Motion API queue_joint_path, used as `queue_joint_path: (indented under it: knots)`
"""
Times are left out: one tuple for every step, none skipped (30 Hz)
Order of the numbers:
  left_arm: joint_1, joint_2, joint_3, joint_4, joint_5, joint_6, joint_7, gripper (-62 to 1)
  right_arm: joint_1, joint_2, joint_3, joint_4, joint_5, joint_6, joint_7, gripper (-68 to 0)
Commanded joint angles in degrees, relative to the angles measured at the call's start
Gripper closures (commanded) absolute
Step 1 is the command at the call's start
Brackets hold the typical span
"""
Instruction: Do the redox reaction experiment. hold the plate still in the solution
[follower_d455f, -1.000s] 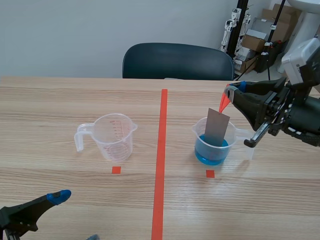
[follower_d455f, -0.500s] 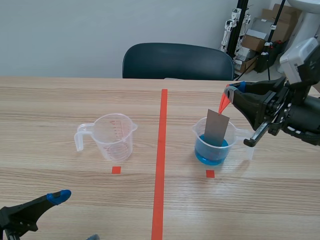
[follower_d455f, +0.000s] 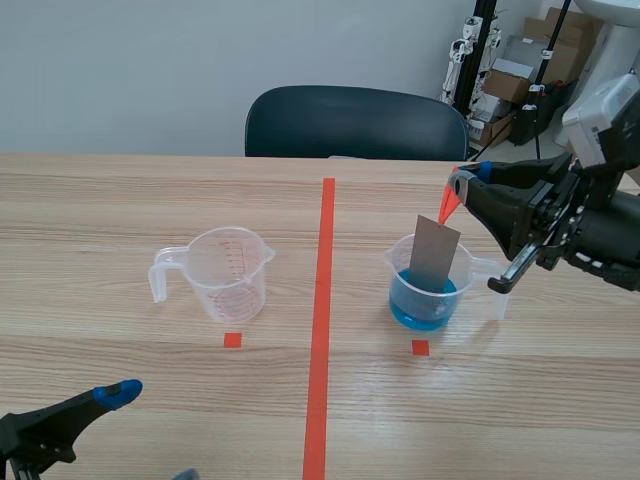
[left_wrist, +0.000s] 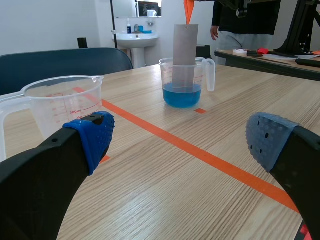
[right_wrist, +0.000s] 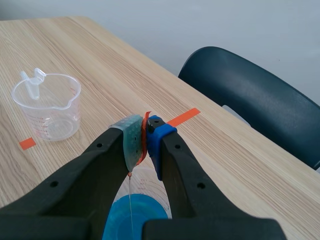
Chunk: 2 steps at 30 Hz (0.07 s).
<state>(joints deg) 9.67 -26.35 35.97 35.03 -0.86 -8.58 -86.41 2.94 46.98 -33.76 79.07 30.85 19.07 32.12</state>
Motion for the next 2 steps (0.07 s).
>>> queue_joint_path:
  knots:
    - [0.15, -0.2, -0.2, 1.03, 0.02, 0.28, -2.62, -55.7, 0.55, 0.13, 0.37, 0.57, 0.39, 0.0, 0.83, -0.4]
    - [0.15, -0.2, -0.2, 1.03, 0.02, 0.28, -2.62, -55.7, 0.55, 0.13, 0.37, 0.57, 0.39, 0.0, 0.85, -0.4]
